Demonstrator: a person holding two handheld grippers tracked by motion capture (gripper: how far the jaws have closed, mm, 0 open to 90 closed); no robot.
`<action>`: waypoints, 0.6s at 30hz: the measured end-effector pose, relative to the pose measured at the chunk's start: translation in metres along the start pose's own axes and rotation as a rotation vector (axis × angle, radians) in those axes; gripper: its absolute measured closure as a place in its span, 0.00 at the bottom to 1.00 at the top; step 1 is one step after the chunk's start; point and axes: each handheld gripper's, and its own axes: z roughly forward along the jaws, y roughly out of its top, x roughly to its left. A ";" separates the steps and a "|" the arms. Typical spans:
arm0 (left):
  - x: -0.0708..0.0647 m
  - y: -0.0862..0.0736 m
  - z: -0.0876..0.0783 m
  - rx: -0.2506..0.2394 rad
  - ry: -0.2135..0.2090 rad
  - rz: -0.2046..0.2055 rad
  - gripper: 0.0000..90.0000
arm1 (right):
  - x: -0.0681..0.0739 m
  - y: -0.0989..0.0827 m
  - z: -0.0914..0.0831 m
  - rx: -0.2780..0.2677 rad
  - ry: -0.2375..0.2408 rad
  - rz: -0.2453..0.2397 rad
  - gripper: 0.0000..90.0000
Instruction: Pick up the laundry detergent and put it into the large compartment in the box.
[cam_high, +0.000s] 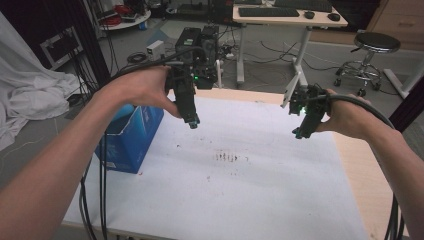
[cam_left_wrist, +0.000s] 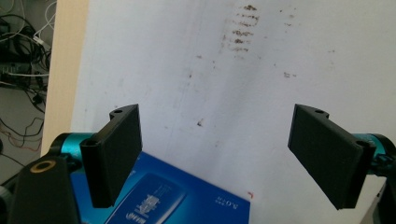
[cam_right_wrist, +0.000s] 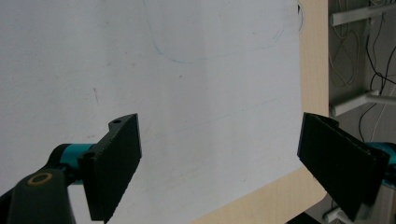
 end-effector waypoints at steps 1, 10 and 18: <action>-0.002 0.001 0.004 0.004 -0.003 0.001 0.20 | 0.000 0.000 0.000 0.002 0.003 -0.001 0.14; -0.019 0.004 0.046 0.007 -0.054 0.012 0.20 | 0.002 -0.001 -0.002 0.002 -0.003 0.007 0.14; -0.024 0.006 0.066 0.015 -0.084 0.014 0.20 | 0.003 -0.002 -0.002 0.004 0.002 0.005 0.14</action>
